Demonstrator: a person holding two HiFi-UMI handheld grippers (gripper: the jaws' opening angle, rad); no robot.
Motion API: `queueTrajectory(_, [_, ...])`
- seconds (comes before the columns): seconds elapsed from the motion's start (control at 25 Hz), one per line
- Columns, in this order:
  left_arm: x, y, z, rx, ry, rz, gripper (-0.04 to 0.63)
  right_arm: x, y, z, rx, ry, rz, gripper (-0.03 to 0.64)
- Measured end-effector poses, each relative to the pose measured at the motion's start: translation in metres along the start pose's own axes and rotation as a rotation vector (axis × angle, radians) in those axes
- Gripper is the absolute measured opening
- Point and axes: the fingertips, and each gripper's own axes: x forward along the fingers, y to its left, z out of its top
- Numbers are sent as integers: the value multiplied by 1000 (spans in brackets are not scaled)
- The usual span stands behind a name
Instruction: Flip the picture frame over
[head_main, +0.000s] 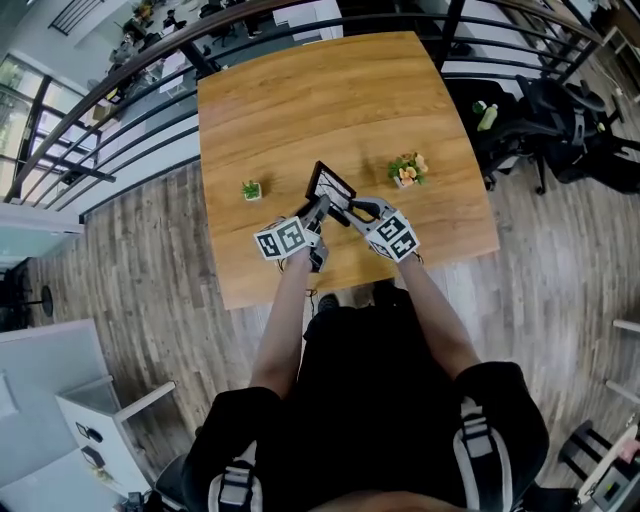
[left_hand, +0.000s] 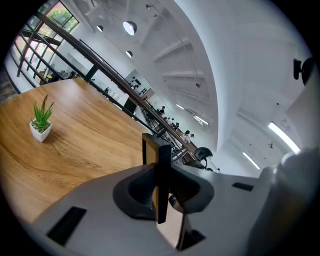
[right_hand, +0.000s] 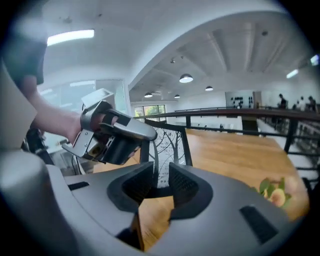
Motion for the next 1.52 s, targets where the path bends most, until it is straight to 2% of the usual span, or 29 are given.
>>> queueTrajectory(0.08, [2,0,-8,-4,22,-2,87,2,-4,-6,94,-5,51,115])
queueTrajectory(0.16, [3,1,-14,0,36,7,87,2,-10,-11,128,1,66,127])
queueTrajectory(0.32, [2,3,-21,44,60,26,87,3,-22,-17,141,18,93,138])
queueTrajectory(0.72, [5,-19,-46,116,130,-26,87,-3,-45,-29,180,13,207,166])
queueTrajectory(0.96, [6,-25,-55,99,145,-74,87,-9,-48,-39,207,29,297,167])
queueTrajectory(1.16, [5,-27,-60,99,142,-78,87,-12,-49,-50,236,50,322,152])
queueTrajectory(1.52, [10,-50,-76,109,178,-151,87,-21,-44,-55,229,62,406,170])
